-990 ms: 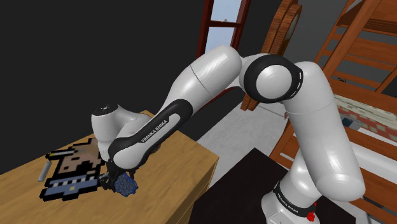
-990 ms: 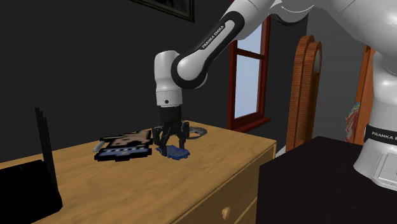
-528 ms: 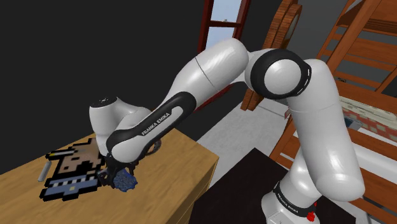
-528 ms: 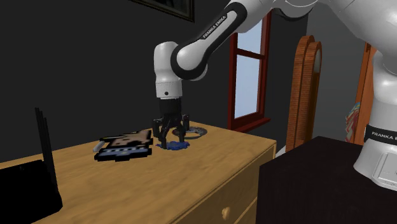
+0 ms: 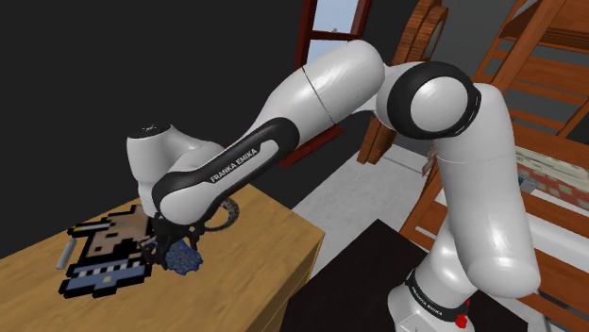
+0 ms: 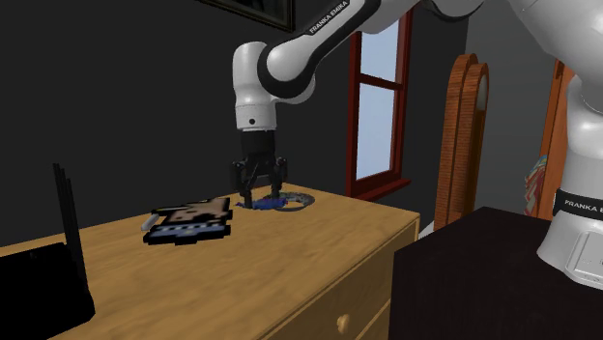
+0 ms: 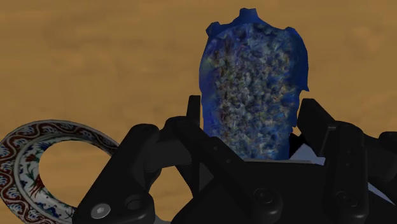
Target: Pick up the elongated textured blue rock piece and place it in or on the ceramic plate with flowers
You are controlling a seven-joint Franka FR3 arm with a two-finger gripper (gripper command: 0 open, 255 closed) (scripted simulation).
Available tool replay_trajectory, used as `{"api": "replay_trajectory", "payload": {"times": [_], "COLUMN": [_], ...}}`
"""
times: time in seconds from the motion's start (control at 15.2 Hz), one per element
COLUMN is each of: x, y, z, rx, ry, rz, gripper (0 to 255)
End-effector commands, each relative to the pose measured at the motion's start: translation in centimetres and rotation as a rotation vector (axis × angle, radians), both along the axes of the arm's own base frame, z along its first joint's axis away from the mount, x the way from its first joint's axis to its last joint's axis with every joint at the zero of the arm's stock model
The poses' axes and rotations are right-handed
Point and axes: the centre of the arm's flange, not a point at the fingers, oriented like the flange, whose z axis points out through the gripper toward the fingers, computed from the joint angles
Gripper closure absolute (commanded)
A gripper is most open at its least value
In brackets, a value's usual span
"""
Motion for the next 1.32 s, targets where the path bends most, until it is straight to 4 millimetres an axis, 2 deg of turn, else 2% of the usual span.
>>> {"api": "replay_trajectory", "payload": {"times": [0.0, 0.2, 1.19, 1.25], "x": [0.0, 0.0, 11.7, 12.0], "y": [0.0, 0.0, -16.0, -16.3], "z": [1.0, 2.6, 3.6, 3.7], "rx": [0.000, 0.000, 0.000, 0.000], "ry": [0.000, 0.000, 0.000, 0.000], "rz": [0.000, 0.000, 0.000, 0.000], "gripper": [255, 255, 255, 255]}}
